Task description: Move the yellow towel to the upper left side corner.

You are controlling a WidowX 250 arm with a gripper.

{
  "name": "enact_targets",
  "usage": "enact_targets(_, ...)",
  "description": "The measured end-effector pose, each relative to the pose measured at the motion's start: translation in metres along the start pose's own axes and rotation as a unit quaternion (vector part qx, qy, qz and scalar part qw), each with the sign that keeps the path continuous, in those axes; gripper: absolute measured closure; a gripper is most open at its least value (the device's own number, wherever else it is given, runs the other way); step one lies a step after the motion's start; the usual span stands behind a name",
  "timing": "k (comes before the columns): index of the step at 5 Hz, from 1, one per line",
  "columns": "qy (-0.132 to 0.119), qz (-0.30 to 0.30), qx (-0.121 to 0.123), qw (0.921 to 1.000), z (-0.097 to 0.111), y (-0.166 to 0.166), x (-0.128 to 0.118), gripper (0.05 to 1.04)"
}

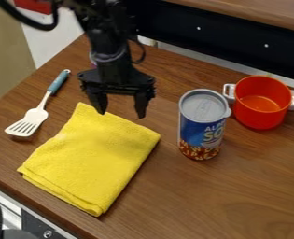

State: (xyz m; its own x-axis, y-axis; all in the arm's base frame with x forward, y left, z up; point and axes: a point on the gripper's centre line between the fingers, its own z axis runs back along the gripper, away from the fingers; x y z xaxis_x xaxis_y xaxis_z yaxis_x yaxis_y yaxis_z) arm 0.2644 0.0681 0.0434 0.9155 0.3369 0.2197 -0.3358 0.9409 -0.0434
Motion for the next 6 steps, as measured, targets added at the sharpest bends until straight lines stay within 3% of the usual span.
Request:
enact_targets(1,-0.027,-0.027,-0.01,0.9992,0.006,0.015,-0.002,0.085)
enact_targets(2,-0.028,-0.053,-0.01,0.9982,0.002,0.023,-0.002,0.085)
enact_targets(4,-0.013,-0.093,0.011,0.9955,-0.021,0.034,-0.023,0.129)
enact_targets(6,-0.014,-0.116,0.007,0.9931,-0.032,0.042,-0.034,0.701)
